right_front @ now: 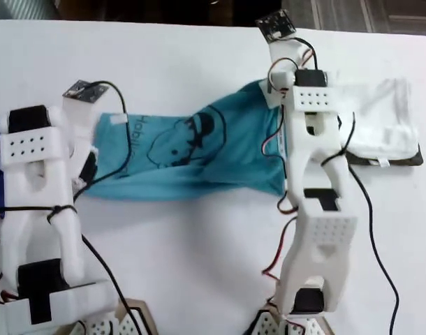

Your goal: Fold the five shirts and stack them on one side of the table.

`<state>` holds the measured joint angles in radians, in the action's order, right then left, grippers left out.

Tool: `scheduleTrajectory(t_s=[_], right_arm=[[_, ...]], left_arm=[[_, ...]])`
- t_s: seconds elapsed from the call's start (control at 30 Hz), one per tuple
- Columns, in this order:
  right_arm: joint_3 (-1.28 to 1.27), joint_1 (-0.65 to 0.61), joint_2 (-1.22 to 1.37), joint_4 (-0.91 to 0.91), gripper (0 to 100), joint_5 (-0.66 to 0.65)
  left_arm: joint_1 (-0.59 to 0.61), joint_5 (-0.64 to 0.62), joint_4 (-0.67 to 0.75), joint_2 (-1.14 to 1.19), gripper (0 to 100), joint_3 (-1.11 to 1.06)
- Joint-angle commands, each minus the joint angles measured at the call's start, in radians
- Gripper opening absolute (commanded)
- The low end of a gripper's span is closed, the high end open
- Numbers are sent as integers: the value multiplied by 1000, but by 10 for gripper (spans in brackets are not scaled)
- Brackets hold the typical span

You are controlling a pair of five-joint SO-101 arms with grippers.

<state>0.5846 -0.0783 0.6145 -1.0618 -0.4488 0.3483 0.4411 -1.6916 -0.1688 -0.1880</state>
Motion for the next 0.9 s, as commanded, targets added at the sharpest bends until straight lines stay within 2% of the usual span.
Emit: scheduleTrajectory(t_s=[0.0,0.1,0.33,0.5,0.73,0.87], right_arm=[[121,1,62,13,19,2],[152,-2,136,13,19,3],[157,-1,216,13,20,3],[189,5,165,-48,25,5],[295,2,59,-314,237,9],[348,7,21,-424,258,6]], left_arm=[[-6,-3,-8,-6,28,30],[-6,-2,23,-6,28,-38],[-6,-5,224,-8,28,-274],[-6,-2,258,-9,28,-320],[-6,-6,256,-14,28,-314],[-6,-8,255,-14,28,-314]])
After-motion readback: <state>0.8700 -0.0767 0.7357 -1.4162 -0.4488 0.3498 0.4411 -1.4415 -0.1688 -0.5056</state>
